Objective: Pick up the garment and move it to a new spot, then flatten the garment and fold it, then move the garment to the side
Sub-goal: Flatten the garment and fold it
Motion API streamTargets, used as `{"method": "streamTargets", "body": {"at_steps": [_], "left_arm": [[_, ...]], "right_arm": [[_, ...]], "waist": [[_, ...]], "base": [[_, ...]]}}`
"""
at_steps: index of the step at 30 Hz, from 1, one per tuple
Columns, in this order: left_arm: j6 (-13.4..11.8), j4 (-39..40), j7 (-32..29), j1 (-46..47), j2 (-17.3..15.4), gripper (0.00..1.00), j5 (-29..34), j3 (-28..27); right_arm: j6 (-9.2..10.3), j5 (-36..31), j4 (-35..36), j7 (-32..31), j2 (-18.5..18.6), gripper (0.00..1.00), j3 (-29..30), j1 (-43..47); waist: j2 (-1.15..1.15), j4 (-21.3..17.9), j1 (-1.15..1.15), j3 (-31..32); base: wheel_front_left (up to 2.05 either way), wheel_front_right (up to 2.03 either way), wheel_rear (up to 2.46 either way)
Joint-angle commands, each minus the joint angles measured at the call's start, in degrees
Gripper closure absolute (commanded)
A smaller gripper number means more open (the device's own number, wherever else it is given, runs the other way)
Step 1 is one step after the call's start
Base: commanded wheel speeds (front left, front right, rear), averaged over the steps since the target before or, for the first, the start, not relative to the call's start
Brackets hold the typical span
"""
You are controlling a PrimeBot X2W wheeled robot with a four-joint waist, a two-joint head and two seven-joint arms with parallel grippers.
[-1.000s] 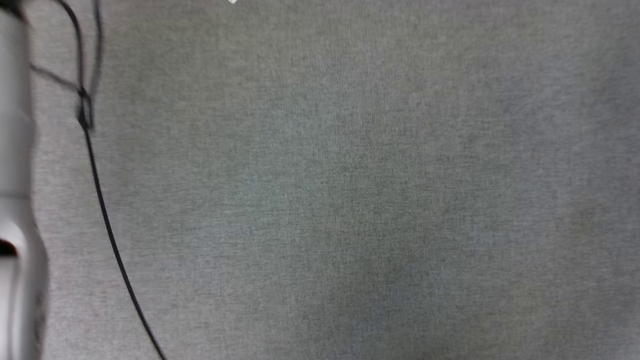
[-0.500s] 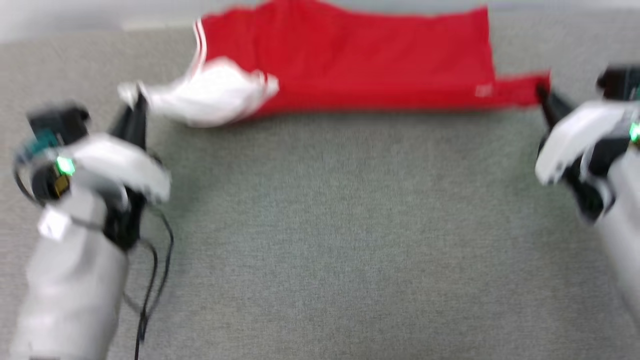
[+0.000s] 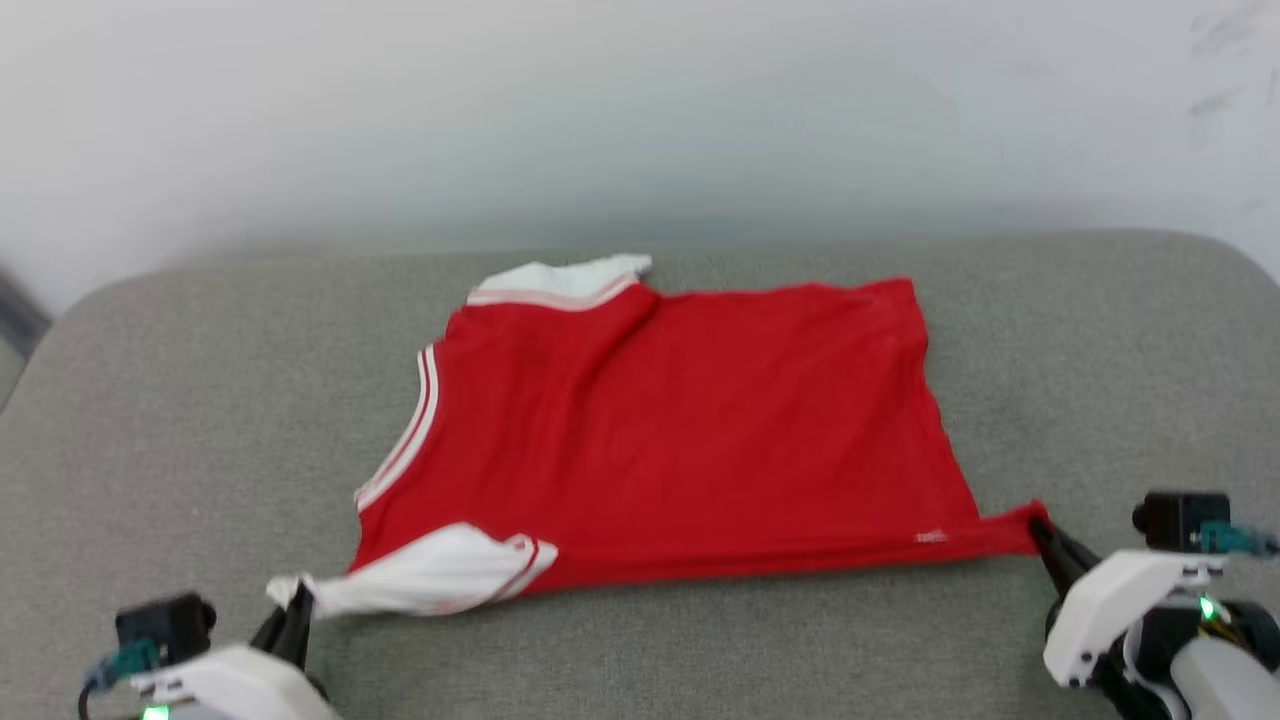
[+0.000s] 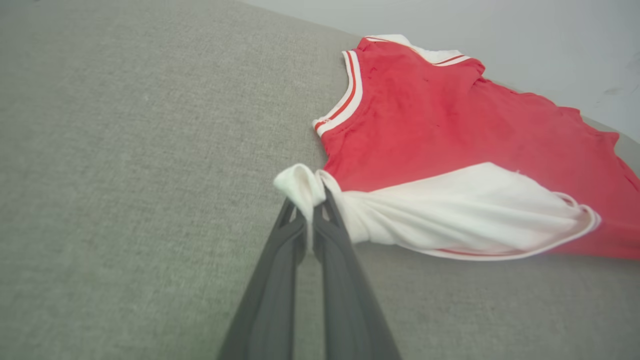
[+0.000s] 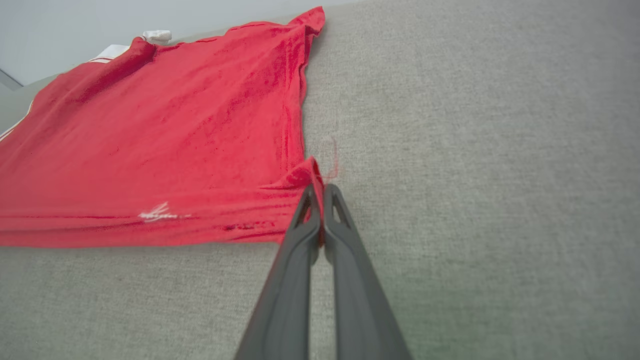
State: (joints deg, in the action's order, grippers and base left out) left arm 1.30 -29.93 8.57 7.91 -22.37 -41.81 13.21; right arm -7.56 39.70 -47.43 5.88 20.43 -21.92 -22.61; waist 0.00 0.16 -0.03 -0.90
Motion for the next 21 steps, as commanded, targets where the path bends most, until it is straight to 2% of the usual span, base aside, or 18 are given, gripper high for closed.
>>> {"method": "streamTargets", "body": {"at_steps": [1,6,11,14,15,21], "left_arm": [[-1.52,2.1,-0.33,-3.28,-0.76,1.0,-0.75,-1.02],[-6.39,11.84,-2.31,-13.74,-1.09,1.0,-2.15,-2.36],[-9.92,20.97,-5.48,-21.72,-2.29,1.0,-3.36,-3.23],[-11.65,25.62,-7.15,-24.74,-2.97,1.0,-3.86,-3.74],[-11.65,25.62,-7.15,-24.74,-2.97,1.0,-3.86,-3.74],[-13.44,32.39,-8.84,-23.76,-3.98,1.0,-2.8,-3.42]], "right_arm": [[0.14,-0.6,0.96,0.53,1.35,1.0,0.88,2.37],[0.15,-1.97,6.49,1.42,0.91,1.0,5.5,10.57],[0.16,-5.76,14.09,-0.4,-0.67,1.0,13.06,19.72],[0.16,-9.07,20.55,-3.6,-2.66,1.0,18.66,25.3],[0.16,-9.07,20.55,-3.6,-2.66,1.0,18.66,25.3],[0.14,-16.59,37.21,-13.63,-8.78,1.0,26.26,31.37]], "waist": [[0.0,0.13,0.03,2.32],[0.0,0.47,0.03,3.88],[0.0,0.95,0.03,4.59],[0.0,1.05,0.03,4.64],[0.0,1.05,0.03,4.64],[0.0,0.78,0.03,3.52]], "base": [[0.0,0.0,0.0],[0.0,0.0,0.0],[0.0,0.0,0.0],[0.0,0.0,0.0],[0.0,0.0,0.0],[0.0,0.0,0.0]]}}
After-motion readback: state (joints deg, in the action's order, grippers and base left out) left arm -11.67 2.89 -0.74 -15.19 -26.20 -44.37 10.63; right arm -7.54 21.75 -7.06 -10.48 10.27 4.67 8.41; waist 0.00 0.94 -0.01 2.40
